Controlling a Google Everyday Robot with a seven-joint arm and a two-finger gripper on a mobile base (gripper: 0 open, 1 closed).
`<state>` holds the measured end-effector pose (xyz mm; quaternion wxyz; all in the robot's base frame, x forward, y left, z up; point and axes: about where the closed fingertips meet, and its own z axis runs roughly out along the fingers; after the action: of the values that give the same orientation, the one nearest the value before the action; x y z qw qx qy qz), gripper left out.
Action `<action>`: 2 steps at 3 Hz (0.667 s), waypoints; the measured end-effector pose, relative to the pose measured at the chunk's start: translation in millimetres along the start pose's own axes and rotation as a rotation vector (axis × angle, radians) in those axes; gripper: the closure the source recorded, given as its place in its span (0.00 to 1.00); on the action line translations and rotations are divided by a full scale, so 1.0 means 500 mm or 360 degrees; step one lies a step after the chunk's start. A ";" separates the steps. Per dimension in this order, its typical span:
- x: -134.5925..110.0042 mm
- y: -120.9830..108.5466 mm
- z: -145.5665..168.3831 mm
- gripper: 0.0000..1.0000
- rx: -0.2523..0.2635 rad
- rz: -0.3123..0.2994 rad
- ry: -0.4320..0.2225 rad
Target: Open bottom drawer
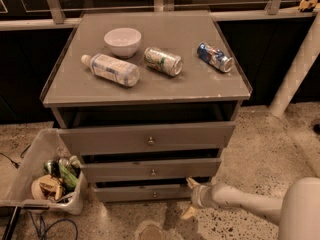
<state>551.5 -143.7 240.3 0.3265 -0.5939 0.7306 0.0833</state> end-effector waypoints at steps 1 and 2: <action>-0.003 -0.013 0.032 0.00 0.0019 -0.0024 -0.0010; 0.024 -0.018 0.108 0.00 -0.0004 0.0014 0.0014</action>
Offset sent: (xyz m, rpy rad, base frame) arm 0.0375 0.0138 -0.0397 -0.0022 -0.0101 -0.0004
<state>579.4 -128.4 194.3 0.3221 -0.5915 0.7345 0.0829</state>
